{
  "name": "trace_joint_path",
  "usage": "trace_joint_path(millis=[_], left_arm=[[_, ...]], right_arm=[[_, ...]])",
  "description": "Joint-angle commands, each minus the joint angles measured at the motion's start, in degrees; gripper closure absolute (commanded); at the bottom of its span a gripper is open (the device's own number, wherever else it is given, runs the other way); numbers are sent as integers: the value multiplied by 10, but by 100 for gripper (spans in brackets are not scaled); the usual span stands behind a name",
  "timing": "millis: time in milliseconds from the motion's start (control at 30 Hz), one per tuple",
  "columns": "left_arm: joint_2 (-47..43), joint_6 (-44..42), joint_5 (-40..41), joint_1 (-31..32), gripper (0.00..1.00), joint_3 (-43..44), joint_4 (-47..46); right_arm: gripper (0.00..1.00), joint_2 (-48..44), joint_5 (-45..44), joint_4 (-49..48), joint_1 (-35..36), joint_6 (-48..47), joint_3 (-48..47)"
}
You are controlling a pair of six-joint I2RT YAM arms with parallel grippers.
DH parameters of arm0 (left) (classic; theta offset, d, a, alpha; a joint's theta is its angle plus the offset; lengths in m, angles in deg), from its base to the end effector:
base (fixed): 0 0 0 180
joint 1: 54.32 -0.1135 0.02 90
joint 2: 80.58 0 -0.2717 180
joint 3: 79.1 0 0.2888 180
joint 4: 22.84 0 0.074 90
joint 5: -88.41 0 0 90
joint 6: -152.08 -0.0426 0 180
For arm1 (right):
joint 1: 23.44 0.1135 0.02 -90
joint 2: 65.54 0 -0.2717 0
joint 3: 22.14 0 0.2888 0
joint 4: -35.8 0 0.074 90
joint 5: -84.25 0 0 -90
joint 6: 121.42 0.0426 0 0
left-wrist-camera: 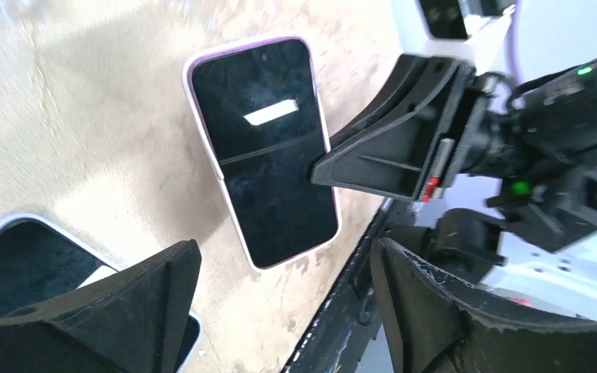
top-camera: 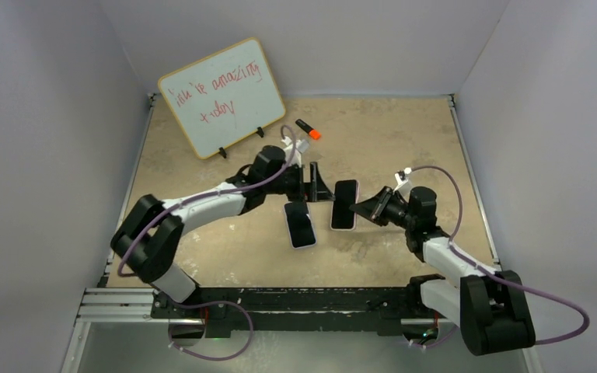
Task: Put the phone into the phone case
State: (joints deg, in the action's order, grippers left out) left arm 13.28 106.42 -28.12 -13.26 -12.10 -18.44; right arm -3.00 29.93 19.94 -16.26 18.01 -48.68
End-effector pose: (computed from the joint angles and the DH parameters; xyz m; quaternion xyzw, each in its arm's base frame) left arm 0.2829 -0.2717 0.1959 0.0882 0.8511 -0.4707 0.2152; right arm 0.2254 0.0534 0.1474 0.1176 0.7912 0.4796 0.3608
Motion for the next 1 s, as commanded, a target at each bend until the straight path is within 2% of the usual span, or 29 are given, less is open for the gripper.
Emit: trace_joint_path(millis=[0,133,233,433,733,833,967], left_arm=[[-77,13,-65,-45,15,-38,-75],[-103,24,-112,-56,14,-44,-109],[-120,57,-134,-56,14,-65,-173],[-126,111,-170,-55,19,-94,-284],[-83,181,-189,-37,29,-110,-409],[-63,196,-187,-22,36,-104,-439],[-47,214,-187,-14,55,-100,-473]], right_arm=[[100,-53,63,-137,3,47,-5],[100,-99,99,-199,3,88,-4],[100,-125,123,-275,3,141,0],[100,-131,146,-385,3,236,0],[100,-123,153,-409,13,258,-6],[100,-119,154,-409,17,257,-4],[100,-115,157,-403,21,254,-2]])
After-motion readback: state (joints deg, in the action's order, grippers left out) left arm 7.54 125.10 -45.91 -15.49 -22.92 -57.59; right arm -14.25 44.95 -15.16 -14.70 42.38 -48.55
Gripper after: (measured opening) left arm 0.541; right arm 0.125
